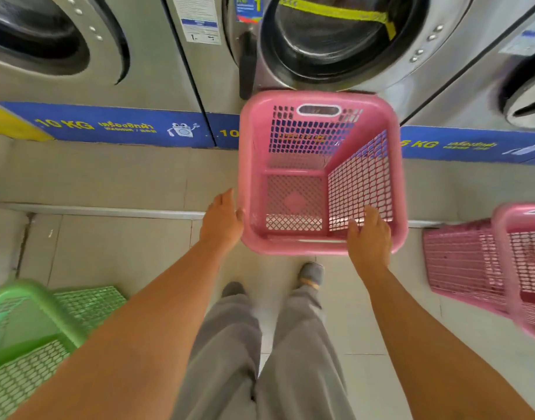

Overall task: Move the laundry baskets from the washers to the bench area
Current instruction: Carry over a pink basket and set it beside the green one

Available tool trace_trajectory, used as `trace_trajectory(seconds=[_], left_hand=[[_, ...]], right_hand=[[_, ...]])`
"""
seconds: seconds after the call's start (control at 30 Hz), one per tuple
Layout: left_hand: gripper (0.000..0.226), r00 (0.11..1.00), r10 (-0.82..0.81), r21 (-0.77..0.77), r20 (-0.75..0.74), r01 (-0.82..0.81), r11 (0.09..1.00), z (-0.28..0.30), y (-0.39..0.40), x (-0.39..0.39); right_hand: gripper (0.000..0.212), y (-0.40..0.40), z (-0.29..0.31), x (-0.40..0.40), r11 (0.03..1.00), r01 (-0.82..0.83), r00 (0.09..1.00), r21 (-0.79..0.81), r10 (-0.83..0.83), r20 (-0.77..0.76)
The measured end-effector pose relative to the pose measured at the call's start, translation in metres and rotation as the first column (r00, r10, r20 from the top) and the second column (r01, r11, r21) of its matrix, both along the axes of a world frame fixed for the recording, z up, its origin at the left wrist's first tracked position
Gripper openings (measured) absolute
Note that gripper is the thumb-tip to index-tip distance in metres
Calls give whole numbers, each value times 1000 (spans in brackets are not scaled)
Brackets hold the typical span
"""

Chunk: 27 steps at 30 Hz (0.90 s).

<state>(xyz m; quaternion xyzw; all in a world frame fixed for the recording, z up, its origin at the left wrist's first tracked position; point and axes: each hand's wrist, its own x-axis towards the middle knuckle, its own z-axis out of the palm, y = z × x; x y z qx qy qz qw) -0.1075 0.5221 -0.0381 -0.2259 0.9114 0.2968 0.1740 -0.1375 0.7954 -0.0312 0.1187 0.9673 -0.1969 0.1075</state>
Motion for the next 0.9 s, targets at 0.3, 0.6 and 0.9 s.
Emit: trace_trajectory(seconds=[0.3,0.6,0.9], left_hand=[[71,984,168,-60,55,-165,985,-33,35,-66],[76,954,301,-71,-12,-301,951,-65,36,-96],[75,947,315,-154,-64,-322,934,-75,46,-94]], right_hand=[[62,65,-26,-99,993,-89,995,73,86,43],[77,94,-70,-164,987,-154,987,-52,156,45],[85,103,-83,-165,972,-195,981,-132,192,-34]])
